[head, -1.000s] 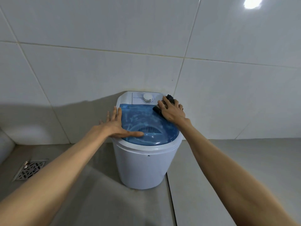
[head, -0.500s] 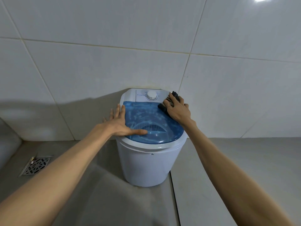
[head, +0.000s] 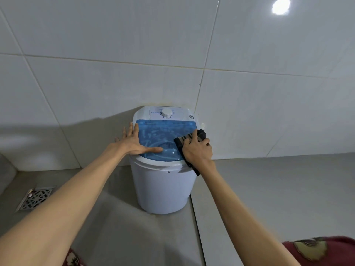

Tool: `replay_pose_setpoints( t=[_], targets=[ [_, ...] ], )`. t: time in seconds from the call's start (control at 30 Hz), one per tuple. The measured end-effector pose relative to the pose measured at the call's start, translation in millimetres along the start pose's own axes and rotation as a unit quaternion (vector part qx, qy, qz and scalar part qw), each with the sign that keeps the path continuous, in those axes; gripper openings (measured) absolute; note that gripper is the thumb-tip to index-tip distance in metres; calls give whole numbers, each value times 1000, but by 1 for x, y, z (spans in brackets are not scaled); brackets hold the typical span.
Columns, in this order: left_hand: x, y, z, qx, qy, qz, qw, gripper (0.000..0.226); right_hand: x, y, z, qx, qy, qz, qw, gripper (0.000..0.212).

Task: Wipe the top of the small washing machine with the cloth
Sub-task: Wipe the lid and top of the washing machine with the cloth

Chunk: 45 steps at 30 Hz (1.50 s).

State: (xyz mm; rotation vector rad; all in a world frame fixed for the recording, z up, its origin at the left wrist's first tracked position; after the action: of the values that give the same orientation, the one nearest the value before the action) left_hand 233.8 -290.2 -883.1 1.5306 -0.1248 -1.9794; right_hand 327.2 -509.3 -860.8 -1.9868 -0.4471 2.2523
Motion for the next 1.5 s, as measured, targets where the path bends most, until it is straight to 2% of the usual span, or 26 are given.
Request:
replay_pose_setpoints(
  t=[0.07,0.1,0.17,0.23,0.33,0.43,0.57,0.7,0.83,0.93,1.0,1.03,1.1,1.17,1.3,1.43,1.5],
  targets=[
    [0,1,0,1,0,4,1000,170,-6,-3,2,-49,-41,56,996,48],
    [-1,1,1,0,2,1,1000,169,-10,0,-1,-55,-84,50,994,51],
    [-2,3,3,2,10,-4,1000,160,-22,8,-9,-64,-178,2,982,64],
    [-2,5,4,11,19,0,1000,152,-34,12,-9,-101,-214,48,970,83],
    [-2,4,3,16,28,8,999,155,-38,11,-1,-171,-198,129,956,100],
    [-2,3,1,13,43,-5,999,156,-21,8,9,-196,-218,107,950,94],
    [-3,3,-2,24,77,-8,997,150,5,-17,31,-245,-168,89,951,85],
    [-19,-9,-4,57,76,39,995,137,14,-49,46,-247,-134,84,956,84],
    [-52,4,24,47,91,96,990,93,20,-65,60,-224,-98,103,964,85],
    [-79,41,45,106,204,100,968,67,16,-70,64,-226,-117,103,962,87],
    [-75,68,54,142,257,58,954,60,-6,-66,52,-216,-158,-2,964,74],
    [-67,79,57,152,278,49,947,55,-25,-59,41,-197,-149,-65,967,62],
    [-45,99,66,175,316,50,931,48,-60,-33,14,-146,-71,-122,979,52],
    [-12,118,73,205,342,25,917,46,-70,-6,-5,-102,-22,-106,989,54],
    [57,116,65,145,308,-113,934,68,-34,8,-11,-90,-75,-35,993,63],
    [55,91,60,94,339,-89,932,71,-8,3,-10,-114,-90,-3,989,70],
    [42,72,55,42,344,-64,936,72,4,7,-9,-115,-99,-2,988,71]
  ],
)
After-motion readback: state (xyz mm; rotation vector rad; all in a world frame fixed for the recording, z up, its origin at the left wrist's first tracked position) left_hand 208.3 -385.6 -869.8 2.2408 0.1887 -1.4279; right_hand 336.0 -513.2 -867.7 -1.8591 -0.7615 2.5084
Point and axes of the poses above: each hand's wrist, its own z-axis away from the middle knuckle, its own x-axis out of the palm, y = z × x, the point moved 9 cm from there along -z, towards the middle knuckle, and after that the axes turned 9 degrees about x, right-handed, at the moved point
